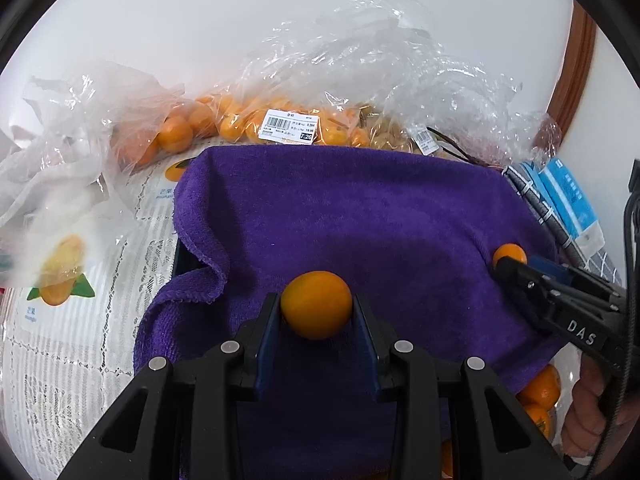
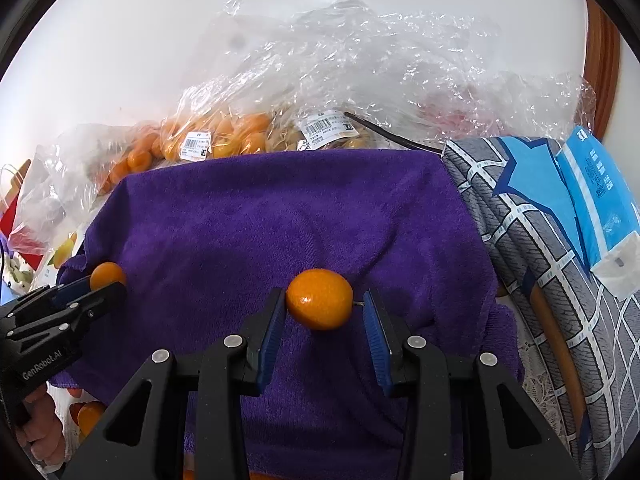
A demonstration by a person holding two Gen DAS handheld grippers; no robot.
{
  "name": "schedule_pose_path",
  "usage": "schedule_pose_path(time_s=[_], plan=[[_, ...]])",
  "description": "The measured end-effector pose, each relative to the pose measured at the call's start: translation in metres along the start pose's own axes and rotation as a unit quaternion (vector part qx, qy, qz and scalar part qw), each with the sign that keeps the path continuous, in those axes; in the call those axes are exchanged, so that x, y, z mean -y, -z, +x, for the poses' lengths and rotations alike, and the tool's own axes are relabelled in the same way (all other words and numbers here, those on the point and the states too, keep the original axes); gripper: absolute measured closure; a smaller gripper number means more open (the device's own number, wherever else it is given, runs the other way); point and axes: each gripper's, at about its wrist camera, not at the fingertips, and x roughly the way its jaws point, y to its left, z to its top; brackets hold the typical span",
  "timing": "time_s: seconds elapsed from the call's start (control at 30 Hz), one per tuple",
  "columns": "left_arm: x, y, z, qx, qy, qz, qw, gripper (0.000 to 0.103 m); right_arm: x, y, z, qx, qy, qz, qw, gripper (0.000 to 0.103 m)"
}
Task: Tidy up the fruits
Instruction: 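Carry both oranges over the purple towel and open both tools, then withdraw both tools from the towel back toward the fruit cluster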
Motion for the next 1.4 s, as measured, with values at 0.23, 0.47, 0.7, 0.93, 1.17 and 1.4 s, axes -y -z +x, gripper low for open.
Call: schedule_pose_path(time_s=[0.23,0.47,0.7,0.93,1.17,1.4], plan=[[-0.003,-0.001,-0.003,0.003,0.008,-0.009,0.9999,0.069,0.003,0.001,-0.008,0.013,0.002,0.008,1.000,0.042],[-0.007,-0.002,-0.013,0.025,0.008,-0.025,0.9993,0.057,0.009,0.002,-0.023,0.035,0.007,0.022,0.999,0.040],[-0.002,-0.005,-0.033,0.070,0.006,-0.009,0.9975,0.053,0.006,0.008,-0.047,0.058,0.043,0.020,0.997,0.040],[-0.004,-0.007,-0.048,0.105,0.004,-0.008,0.9945,0.053,0.001,0.030,-0.073,0.063,0.026,0.044,0.997,0.040],[0.002,-0.005,-0.049,0.112,0.002,0.015,0.9936,0.053,-0.019,0.059,-0.082,0.037,0.026,0.037,0.998,0.040],[-0.004,-0.006,-0.058,0.122,0.029,0.017,0.9919,0.052,-0.031,0.080,-0.094,0.023,0.020,0.033,0.999,0.040]])
